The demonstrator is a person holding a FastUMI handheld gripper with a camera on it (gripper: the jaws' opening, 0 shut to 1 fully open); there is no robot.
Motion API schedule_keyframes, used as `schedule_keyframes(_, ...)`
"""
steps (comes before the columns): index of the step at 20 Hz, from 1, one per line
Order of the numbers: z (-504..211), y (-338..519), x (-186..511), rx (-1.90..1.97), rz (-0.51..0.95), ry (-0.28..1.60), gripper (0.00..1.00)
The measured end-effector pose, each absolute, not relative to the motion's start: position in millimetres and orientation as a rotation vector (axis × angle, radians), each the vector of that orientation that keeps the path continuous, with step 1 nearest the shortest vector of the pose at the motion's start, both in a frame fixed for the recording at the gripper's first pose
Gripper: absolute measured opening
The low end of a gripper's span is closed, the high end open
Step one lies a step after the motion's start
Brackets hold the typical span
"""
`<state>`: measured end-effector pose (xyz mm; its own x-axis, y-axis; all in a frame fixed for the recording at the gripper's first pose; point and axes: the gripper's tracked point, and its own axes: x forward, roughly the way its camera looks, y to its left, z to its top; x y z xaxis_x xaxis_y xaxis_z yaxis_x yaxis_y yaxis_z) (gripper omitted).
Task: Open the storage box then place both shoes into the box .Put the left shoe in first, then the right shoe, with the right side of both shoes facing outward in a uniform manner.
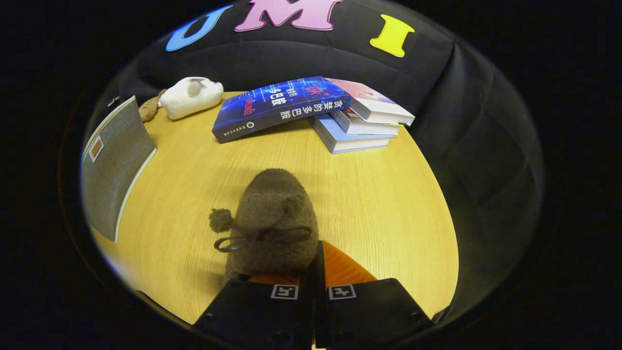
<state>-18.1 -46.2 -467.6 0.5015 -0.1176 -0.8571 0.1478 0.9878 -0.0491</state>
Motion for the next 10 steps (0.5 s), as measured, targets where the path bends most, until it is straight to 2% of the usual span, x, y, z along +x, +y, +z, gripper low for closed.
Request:
schedule_keyframes(1,-466.7,-43.0,-19.2,0.057,-0.163,1.037,0.06)
schedule_keyframes(10,-396.3,-27.9,-10.9,0.203,-0.238,0.959,0.06)
